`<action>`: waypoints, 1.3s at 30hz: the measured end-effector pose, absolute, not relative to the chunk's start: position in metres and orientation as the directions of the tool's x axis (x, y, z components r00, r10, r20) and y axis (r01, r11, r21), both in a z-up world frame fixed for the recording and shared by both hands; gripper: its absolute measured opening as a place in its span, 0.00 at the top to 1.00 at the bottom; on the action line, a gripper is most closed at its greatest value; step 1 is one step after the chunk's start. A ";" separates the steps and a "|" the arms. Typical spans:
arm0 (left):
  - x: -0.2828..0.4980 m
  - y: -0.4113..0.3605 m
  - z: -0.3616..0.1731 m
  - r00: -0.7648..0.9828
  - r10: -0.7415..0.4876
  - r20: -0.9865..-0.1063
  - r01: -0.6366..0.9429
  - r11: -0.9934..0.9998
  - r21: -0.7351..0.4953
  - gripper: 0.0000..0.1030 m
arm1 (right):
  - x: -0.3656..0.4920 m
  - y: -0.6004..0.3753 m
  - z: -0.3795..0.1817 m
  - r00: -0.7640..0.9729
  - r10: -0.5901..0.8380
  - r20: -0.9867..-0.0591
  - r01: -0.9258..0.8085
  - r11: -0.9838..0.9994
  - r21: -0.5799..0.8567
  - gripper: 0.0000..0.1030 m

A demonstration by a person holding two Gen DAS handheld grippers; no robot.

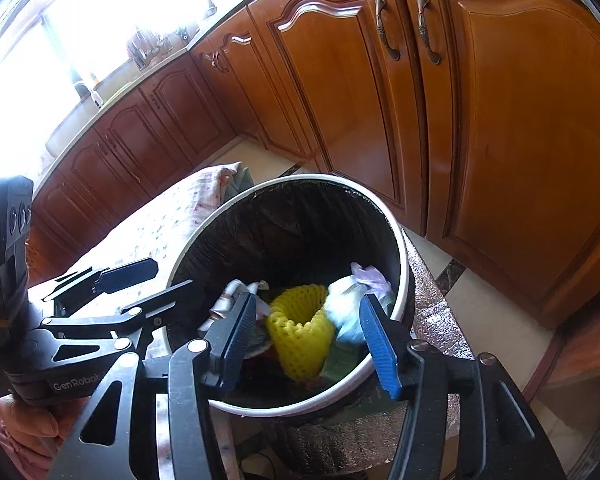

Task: Collect trash

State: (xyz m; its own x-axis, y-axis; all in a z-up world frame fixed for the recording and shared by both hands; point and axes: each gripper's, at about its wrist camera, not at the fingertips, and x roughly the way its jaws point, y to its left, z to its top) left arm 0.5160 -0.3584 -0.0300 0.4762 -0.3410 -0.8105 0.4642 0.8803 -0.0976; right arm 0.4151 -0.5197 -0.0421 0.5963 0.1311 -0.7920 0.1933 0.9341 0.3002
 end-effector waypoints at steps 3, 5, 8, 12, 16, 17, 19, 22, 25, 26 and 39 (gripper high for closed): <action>0.513 -0.355 -0.029 0.473 -0.343 -0.812 0.458 0.882 -0.106 0.23 | 0.410 -0.518 -0.038 0.613 0.127 -0.780 0.197 0.931 0.306 0.44; 0.510 -0.352 -0.028 0.474 -0.347 -0.809 0.457 0.882 -0.110 0.23 | 0.406 -0.517 -0.033 0.627 0.128 -0.768 0.197 0.928 0.316 0.43; 0.505 -0.344 -0.027 0.481 -0.350 -0.804 0.449 0.886 -0.117 0.23 | 0.400 -0.516 -0.028 0.645 0.129 -0.753 0.199 0.923 0.329 0.42; 0.492 -0.326 -0.027 0.482 -0.370 -0.794 0.422 0.892 -0.160 0.23 | 0.388 -0.512 -0.024 0.672 0.138 -0.728 0.199 0.912 0.358 0.37; 0.469 -0.298 -0.028 0.509 -0.387 -0.769 0.381 0.902 -0.202 0.23 | 0.371 -0.499 -0.026 0.703 0.152 -0.695 0.193 0.899 0.392 0.30; 0.461 -0.290 -0.027 0.521 -0.393 -0.758 0.374 0.903 -0.211 0.23 | 0.366 -0.495 -0.028 0.712 0.152 -0.686 0.192 0.897 0.398 0.29; 0.445 -0.274 -0.027 0.545 -0.400 -0.737 0.358 0.906 -0.226 0.23 | 0.354 -0.485 -0.029 0.732 0.154 -0.663 0.186 0.892 0.412 0.23; 0.421 -0.251 -0.026 0.576 -0.401 -0.712 0.329 0.911 -0.248 0.22 | 0.336 -0.466 -0.030 0.761 0.145 -0.632 0.174 0.894 0.413 0.17; 0.399 -0.232 -0.026 0.598 -0.397 -0.696 0.302 0.917 -0.263 0.21 | 0.320 -0.446 -0.028 0.782 0.129 -0.610 0.162 0.903 0.399 0.13; 0.393 -0.227 -0.025 0.605 -0.394 -0.692 0.294 0.918 -0.266 0.21 | 0.315 -0.441 -0.028 0.788 0.122 -0.603 0.162 0.904 0.395 0.13; 0.316 -0.177 0.034 0.748 -0.357 -0.559 0.276 0.934 -0.228 0.01 | 0.277 -0.393 0.032 0.871 0.015 -0.490 0.140 0.951 0.277 0.00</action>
